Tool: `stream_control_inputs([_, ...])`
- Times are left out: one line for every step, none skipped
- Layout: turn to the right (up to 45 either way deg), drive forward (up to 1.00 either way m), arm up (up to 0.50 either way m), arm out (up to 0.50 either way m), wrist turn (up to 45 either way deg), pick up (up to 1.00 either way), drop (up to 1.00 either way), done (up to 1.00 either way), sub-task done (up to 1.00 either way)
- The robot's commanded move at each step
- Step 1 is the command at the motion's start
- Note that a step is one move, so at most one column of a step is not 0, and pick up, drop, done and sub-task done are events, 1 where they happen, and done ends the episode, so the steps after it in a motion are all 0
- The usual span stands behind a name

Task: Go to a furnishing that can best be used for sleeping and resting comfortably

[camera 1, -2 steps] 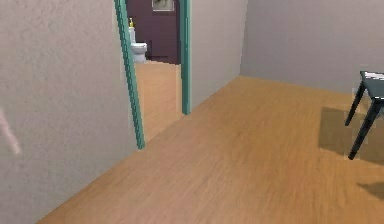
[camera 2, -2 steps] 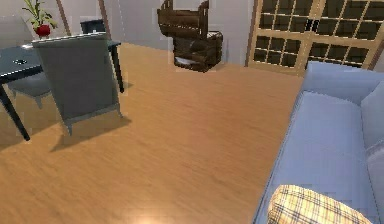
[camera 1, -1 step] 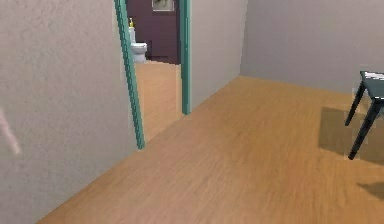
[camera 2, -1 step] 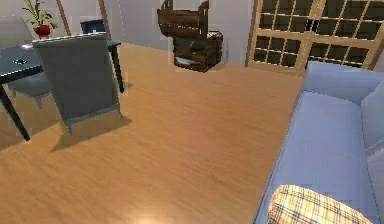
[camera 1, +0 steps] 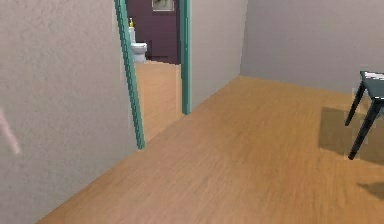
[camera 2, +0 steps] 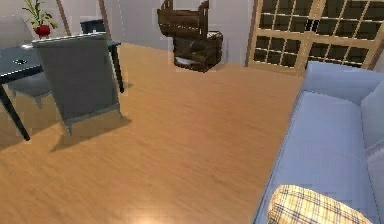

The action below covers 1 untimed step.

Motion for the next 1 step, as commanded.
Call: stream_control_inputs([45.0,0.00,0.00,0.00,0.0,0.00,0.00,0.00,0.00])
